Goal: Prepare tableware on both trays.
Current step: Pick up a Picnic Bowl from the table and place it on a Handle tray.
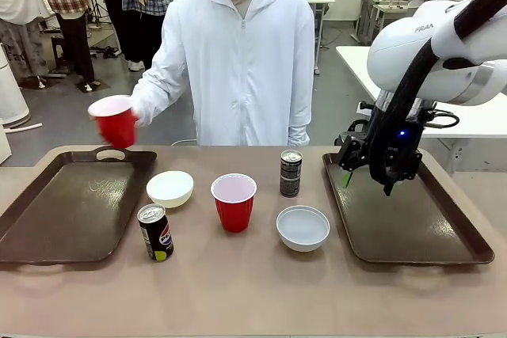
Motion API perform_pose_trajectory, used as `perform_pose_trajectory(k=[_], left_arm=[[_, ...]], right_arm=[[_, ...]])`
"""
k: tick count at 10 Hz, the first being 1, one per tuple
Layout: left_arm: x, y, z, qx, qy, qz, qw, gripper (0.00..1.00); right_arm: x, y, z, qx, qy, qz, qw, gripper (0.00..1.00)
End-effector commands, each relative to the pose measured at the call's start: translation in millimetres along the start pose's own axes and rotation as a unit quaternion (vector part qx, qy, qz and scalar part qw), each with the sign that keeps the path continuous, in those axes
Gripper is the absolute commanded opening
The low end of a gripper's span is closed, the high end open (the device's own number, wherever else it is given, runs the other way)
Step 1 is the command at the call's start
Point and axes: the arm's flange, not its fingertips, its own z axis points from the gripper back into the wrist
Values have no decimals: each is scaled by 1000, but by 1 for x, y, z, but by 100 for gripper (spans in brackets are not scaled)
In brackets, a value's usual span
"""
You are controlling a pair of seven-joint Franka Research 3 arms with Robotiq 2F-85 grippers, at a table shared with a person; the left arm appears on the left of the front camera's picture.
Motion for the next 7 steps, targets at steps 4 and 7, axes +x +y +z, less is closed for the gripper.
perform_pose_trajectory(k=[4, 7], left_arm=[[0, 0, 1, -6, -3, 2, 1000, 100], [0, 0, 1, -6, -3, 2, 1000, 100]], right_arm=[[-8, 6, -5, -22, -41, -8, 999, 100], [-13, 45, -40, -52, -92, -8, 994, 100]])
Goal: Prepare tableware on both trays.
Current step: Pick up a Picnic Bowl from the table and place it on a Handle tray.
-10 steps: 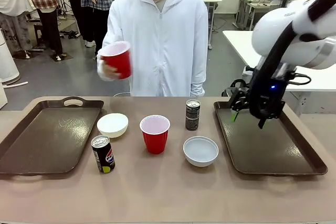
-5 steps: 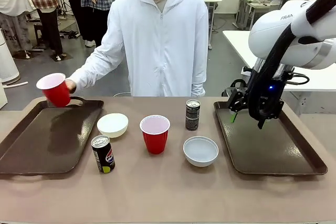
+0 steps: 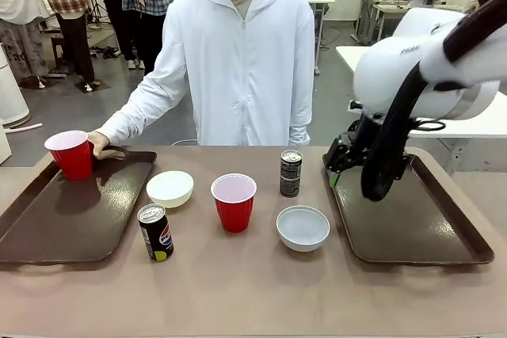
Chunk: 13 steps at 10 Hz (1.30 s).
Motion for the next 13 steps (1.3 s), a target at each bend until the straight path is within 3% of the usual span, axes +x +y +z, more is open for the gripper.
perform_pose_trajectory(k=[1, 5, 9, 10, 13], left_arm=[[0, 0, 1, -6, -3, 1, 1000, 100], [0, 0, 1, -6, -3, 1, 1000, 100], [0, 0, 1, -6, -3, 1, 1000, 100], [0, 0, 1, -6, -3, 1, 1000, 100], [0, 0, 1, -6, -3, 1, 1000, 100]], right_arm=[[-1, 16, -30, -34, -12, -9, 999, 100], [5, 35, -55, -29, -14, 9, 999, 100], [-3, 53, -73, -29, 35, 44, 998, 100], [-3, 53, -76, -36, 48, 48, 997, 87], [0, 51, -79, -39, 57, 49, 996, 62]])
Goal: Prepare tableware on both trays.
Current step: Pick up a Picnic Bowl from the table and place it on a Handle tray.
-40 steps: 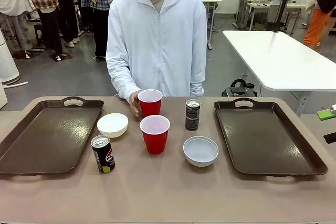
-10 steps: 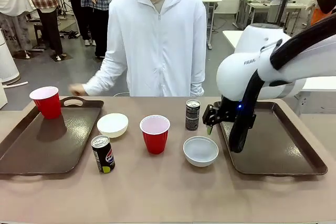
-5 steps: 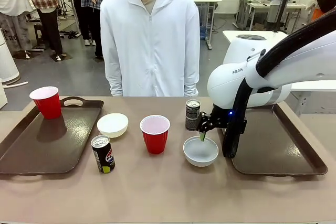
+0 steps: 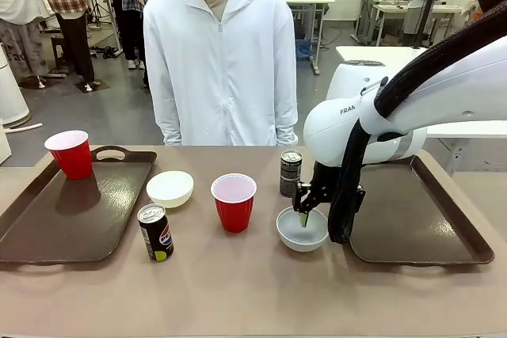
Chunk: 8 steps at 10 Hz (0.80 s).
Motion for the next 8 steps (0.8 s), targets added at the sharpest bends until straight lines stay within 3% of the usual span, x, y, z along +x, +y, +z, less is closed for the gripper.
perform_pose_trajectory(k=[1, 4, 5, 7, 8], left_arm=[[0, 0, 1, -6, -3, 1, 1000, 100], [0, 0, 1, -6, -3, 1, 1000, 100], [0, 0, 1, -6, -3, 1, 1000, 100], [0, 0, 1, -6, -3, 1, 1000, 100], [0, 0, 1, -6, -3, 1, 1000, 100]], right_arm=[[9, 0, 2, -11, 1, 6, 1000, 48], [12, -1, 3, -11, 0, 8, 1000, 24], [12, -2, 3, -10, 1, 8, 1000, 10], [13, -2, 3, -9, 1, 10, 1000, 0], [12, -1, 4, -10, 0, 12, 1000, 0]])
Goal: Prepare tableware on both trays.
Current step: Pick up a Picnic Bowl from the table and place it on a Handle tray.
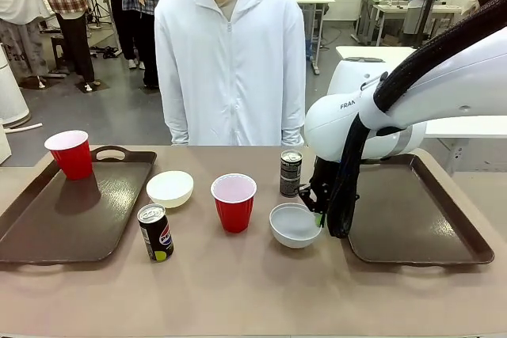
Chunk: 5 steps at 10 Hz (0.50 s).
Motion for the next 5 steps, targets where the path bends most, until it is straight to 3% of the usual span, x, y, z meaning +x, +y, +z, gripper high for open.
perform_pose_trajectory(k=[1, 3, 5], left_arm=[[0, 0, 1, -6, -3, 1, 1000, 100], [0, 0, 1, -6, -3, 1, 1000, 100], [0, 0, 1, -6, -3, 1, 1000, 100]], right_arm=[[3, 0, 4, -16, -8, 16, 1000, 0], [-22, -3, 29, -49, 6, 28, 998, 0], [-63, 1, 77, -44, -9, 48, 998, 0]])
